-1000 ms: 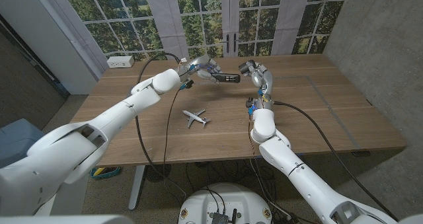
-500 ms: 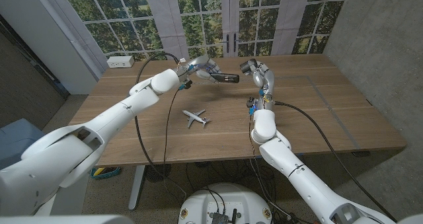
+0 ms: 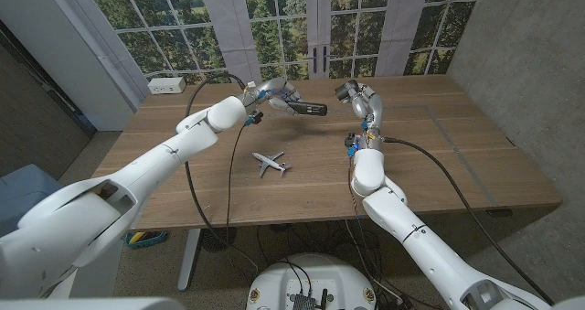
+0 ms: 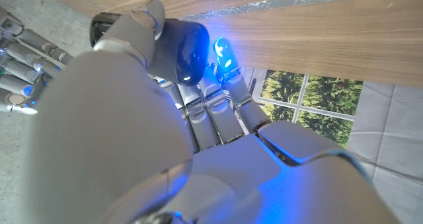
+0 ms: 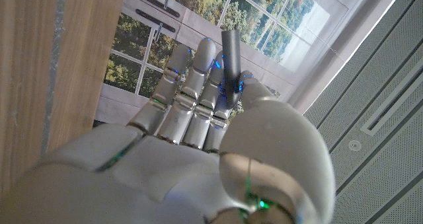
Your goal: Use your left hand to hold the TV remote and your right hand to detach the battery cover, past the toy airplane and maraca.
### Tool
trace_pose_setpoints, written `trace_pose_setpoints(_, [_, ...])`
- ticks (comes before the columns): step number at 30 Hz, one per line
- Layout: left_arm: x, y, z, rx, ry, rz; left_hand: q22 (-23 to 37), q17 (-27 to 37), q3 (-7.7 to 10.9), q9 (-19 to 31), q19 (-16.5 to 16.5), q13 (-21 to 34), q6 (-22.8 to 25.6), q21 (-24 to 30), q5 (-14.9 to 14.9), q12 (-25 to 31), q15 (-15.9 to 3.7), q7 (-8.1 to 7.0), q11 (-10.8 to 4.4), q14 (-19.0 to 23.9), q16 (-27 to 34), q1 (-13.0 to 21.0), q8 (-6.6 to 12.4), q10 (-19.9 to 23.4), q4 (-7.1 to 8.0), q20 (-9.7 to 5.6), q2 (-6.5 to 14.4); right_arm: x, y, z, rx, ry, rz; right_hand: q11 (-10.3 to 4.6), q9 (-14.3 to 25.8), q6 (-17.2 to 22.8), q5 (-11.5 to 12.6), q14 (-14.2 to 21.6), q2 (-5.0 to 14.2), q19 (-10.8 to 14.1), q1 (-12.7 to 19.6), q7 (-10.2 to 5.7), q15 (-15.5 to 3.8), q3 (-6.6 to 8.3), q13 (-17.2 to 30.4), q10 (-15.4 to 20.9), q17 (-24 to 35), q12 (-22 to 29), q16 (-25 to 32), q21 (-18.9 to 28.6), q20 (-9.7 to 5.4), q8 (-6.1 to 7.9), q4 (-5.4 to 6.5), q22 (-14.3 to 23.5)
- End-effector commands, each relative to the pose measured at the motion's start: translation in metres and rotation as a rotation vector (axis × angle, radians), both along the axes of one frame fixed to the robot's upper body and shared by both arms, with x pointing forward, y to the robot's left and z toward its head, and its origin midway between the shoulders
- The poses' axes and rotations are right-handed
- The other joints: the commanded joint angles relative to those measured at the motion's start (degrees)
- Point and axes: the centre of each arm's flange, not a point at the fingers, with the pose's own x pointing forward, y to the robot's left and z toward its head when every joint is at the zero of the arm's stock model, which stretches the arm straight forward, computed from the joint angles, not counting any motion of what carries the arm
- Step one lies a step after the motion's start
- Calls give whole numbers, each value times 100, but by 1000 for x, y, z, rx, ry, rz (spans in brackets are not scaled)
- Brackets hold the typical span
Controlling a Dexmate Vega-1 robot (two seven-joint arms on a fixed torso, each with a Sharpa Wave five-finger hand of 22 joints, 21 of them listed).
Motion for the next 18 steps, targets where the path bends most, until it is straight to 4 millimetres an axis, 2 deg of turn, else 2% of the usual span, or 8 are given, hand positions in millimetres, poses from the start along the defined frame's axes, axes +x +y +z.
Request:
trace_pose_setpoints(1, [3,8,-2,7,19,88,-1,36,391,38,-30,27,-34,52,-23,-24,-651,-2,-318,456,-15,424,-22,317,331,-706,427,6,-11,7,-83,91,-73,-170,-23,20,12,13,53,-26,-3,41,-299,784,-41,86,21,-39,-35,68,-329,-43,464,0])
trace_pose_setpoints(18, [6,18,-12,22,59,177,17,65,396,57,-126,-6,-102,118,-112,-109,-654,-33,-317,382,-82,461,-88,197,333,-701,468,16,-16,10,-220,239,-132,-72,-165,68,-32,-19,25,-73,-49,73,-278,834,-278,132,11,-149,-53,226,-285,-191,357,-59])
